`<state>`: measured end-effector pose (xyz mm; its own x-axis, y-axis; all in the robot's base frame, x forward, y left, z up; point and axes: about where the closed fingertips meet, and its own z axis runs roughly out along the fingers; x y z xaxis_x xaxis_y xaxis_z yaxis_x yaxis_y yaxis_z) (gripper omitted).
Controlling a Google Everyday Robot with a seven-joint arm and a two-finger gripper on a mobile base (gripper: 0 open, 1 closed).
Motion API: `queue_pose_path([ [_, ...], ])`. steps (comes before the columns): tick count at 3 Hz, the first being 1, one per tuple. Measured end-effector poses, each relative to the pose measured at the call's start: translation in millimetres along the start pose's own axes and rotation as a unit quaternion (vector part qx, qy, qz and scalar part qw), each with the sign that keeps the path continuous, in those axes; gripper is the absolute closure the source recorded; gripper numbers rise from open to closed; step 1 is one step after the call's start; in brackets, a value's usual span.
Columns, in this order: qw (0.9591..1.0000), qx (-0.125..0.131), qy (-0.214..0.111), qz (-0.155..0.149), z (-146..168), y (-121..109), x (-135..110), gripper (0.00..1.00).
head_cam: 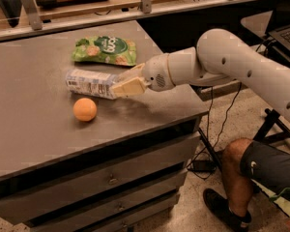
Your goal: Move blue plastic bottle near orange
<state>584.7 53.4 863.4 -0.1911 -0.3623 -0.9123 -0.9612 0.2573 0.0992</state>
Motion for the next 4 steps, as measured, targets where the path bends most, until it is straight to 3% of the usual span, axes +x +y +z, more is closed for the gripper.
queue_pose_path([
  [2,1.0,-0.007,-0.001,0.003,-2.7,10.5,2.5,0.07],
  [3,0.9999,-0.014,-0.003,0.0,-1.7,12.8,1.1,0.0],
  [4,0.9999,0.005,-0.008,-0.008,-11.1,10.5,-3.6,0.0],
])
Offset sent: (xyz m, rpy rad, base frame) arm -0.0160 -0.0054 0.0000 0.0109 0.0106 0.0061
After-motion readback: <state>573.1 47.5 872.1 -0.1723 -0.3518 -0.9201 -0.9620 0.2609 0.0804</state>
